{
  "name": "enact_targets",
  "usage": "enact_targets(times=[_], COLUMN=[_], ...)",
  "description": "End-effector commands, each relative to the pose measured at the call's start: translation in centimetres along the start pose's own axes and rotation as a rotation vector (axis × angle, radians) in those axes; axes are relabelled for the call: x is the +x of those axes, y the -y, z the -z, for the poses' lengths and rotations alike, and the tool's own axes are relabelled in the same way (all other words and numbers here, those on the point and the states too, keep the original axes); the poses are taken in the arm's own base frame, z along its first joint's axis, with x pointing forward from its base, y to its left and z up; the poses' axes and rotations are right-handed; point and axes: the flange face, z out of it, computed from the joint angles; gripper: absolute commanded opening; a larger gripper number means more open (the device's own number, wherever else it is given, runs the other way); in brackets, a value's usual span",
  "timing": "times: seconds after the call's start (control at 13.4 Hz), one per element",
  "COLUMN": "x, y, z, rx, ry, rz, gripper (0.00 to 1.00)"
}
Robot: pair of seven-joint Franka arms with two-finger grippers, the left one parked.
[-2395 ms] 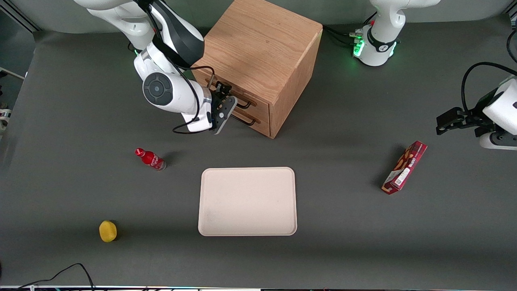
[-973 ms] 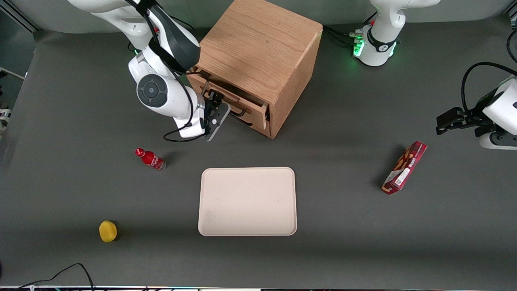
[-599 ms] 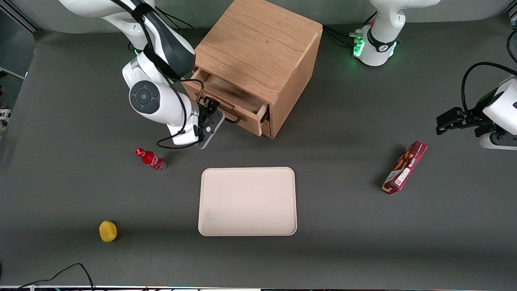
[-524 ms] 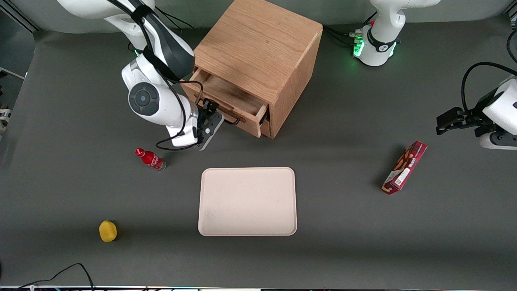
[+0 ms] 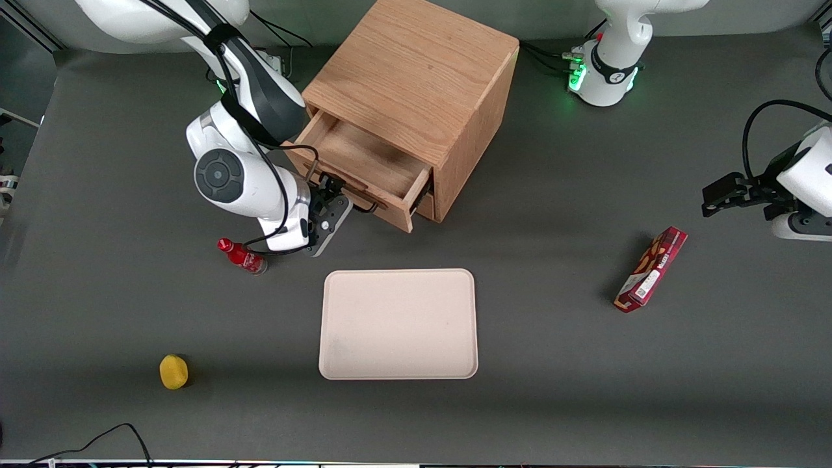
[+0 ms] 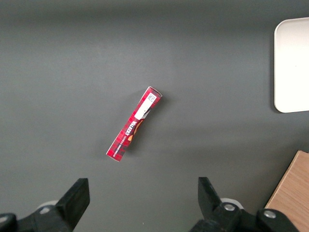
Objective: Open upper drawer
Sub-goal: 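Pull the upper drawer outward by its handle with the right gripper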
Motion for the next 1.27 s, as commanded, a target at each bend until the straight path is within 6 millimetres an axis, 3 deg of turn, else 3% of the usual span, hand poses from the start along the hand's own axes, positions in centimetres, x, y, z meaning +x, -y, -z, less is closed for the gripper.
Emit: enact_targets(times=[0.0,1.2], x=[0.0,-0.1], y=[-1.7,-7.1], z=[0.9,1.6], rx=[-0.017,-0.048], ry=[-0.006,-0.021], rz=[0.021,0.035], gripper=[1.0,1.0])
